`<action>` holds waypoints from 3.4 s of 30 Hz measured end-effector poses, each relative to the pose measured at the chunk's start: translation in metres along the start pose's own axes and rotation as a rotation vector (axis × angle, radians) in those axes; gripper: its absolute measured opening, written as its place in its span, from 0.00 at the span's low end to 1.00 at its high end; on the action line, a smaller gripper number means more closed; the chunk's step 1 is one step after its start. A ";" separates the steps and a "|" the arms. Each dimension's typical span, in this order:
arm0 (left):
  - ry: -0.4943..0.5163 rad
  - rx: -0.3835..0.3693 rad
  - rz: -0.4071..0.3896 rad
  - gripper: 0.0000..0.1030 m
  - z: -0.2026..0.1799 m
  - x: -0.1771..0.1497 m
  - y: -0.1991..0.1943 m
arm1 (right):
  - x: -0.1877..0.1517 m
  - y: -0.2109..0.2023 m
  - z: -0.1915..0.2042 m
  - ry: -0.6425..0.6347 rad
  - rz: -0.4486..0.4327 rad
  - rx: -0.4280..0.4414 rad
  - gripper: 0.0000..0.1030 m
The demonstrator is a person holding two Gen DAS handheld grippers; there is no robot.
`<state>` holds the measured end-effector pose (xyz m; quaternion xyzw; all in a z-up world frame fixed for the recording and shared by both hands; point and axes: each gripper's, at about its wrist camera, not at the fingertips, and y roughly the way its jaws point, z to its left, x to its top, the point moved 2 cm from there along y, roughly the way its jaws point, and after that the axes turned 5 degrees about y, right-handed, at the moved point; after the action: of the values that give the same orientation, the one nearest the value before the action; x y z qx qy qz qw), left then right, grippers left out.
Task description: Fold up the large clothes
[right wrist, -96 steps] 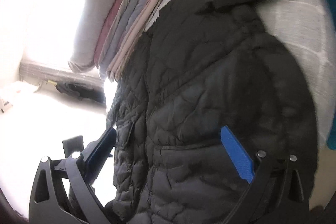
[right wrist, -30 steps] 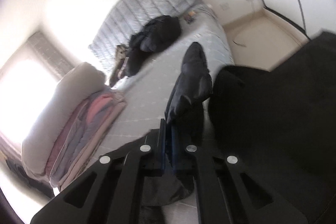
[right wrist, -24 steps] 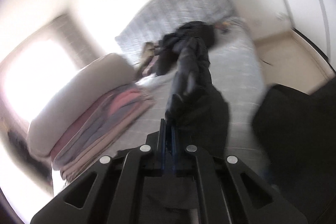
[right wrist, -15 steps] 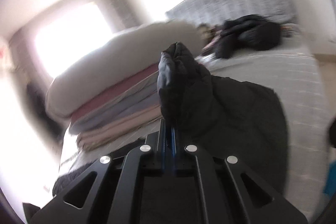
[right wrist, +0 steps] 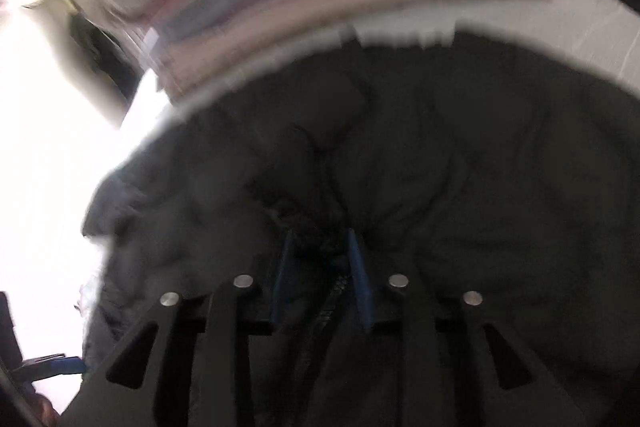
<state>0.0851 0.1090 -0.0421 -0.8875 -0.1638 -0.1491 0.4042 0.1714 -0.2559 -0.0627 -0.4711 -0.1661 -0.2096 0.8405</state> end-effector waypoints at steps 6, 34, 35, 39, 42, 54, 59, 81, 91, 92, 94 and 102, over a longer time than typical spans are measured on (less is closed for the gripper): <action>-0.004 0.003 -0.009 0.92 0.001 -0.001 -0.004 | 0.022 -0.104 -0.056 0.160 -0.336 -0.096 0.72; -0.060 -0.012 -0.045 0.92 0.020 0.003 -0.028 | 0.022 0.072 0.030 -0.140 -0.001 -0.416 0.28; -0.063 -0.016 -0.047 0.92 0.021 0.003 -0.030 | 0.020 0.068 0.030 -0.118 -0.005 -0.399 0.18; -0.059 -0.031 -0.049 0.92 0.020 0.001 -0.035 | 0.012 0.044 0.040 -0.106 -0.020 -0.273 0.11; -0.055 -0.033 -0.055 0.92 0.020 0.001 -0.037 | -0.010 0.026 0.069 -0.220 -0.033 -0.156 0.11; -0.073 -0.027 -0.065 0.92 0.023 0.002 -0.038 | -0.017 0.016 0.075 -0.157 -0.016 0.002 0.80; -0.058 -0.011 -0.065 0.92 0.026 0.004 -0.036 | -0.026 0.066 0.053 -0.064 0.185 -0.057 0.82; -0.728 0.005 -0.653 0.92 0.354 0.063 -0.175 | -0.123 -0.097 0.043 0.281 0.067 0.471 0.85; -0.694 0.098 -0.666 0.02 0.346 0.110 -0.158 | -0.121 -0.093 0.028 0.323 0.072 0.464 0.85; -0.647 0.128 -0.672 0.02 0.334 0.115 -0.160 | -0.120 -0.098 0.026 0.328 0.055 0.465 0.85; -0.537 0.182 -0.680 0.01 0.299 0.126 -0.165 | -0.114 -0.112 0.017 0.346 0.013 0.473 0.85; 0.026 0.098 -0.598 0.01 0.058 0.178 -0.123 | -0.108 -0.153 -0.045 0.526 -0.158 0.464 0.86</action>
<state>0.2027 0.2596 0.0740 -0.7774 -0.4198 -0.2648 0.3865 0.0043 -0.3452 -0.0263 -0.1834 -0.0233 -0.3445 0.9204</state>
